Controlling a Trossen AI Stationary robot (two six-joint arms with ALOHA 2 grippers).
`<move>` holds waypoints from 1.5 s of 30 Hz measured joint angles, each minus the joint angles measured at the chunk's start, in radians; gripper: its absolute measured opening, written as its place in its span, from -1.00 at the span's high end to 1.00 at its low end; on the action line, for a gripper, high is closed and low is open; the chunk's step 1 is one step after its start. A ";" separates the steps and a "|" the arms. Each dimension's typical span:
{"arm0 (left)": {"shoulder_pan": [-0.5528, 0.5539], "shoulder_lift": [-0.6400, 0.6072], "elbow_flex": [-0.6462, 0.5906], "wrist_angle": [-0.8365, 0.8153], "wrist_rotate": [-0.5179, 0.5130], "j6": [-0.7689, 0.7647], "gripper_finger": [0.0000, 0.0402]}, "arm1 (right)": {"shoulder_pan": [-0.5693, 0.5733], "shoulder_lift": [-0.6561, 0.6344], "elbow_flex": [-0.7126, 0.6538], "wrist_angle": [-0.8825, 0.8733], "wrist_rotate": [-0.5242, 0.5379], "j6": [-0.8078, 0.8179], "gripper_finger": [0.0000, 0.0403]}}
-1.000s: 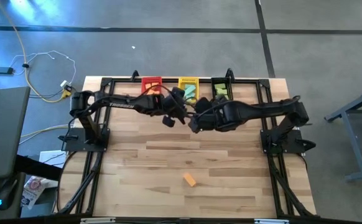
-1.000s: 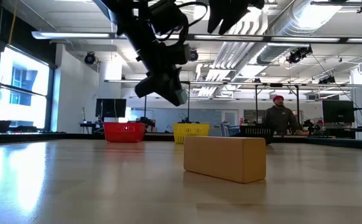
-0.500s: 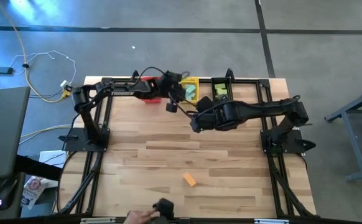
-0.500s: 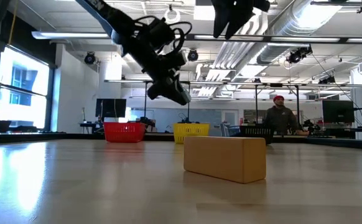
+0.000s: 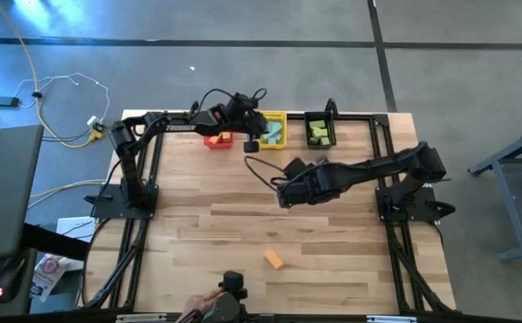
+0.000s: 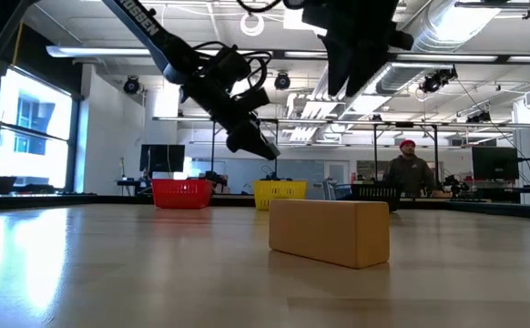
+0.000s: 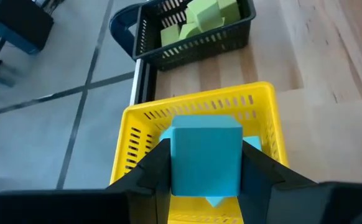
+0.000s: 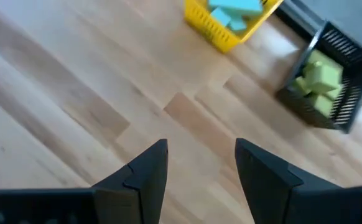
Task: Sort & place blocks by color
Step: Put the blue block into the yellow bin, then put the orange block into the red bin
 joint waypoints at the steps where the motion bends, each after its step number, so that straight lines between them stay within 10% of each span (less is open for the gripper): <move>1: 0.000 0.000 0.000 0.000 -0.003 -0.001 0.46 | 0.003 0.000 -0.023 0.027 -0.006 -0.003 0.14; 18: -0.002 0.000 0.000 0.018 -0.062 0.005 0.03 | -0.018 0.001 -0.187 0.125 0.004 -0.123 0.14; 27: -0.017 0.000 0.000 0.058 -0.290 -0.039 -0.11 | -0.032 0.001 -0.187 0.135 -0.002 -0.160 0.14; 36: -0.091 -0.020 0.000 -0.020 -0.437 -0.047 -0.09 | -0.030 0.001 -0.187 0.277 -0.182 -0.175 0.14; 45: -0.085 -0.124 0.000 -0.275 -0.369 -0.096 -0.09 | 0.003 0.001 -0.187 0.436 -0.286 -0.157 0.14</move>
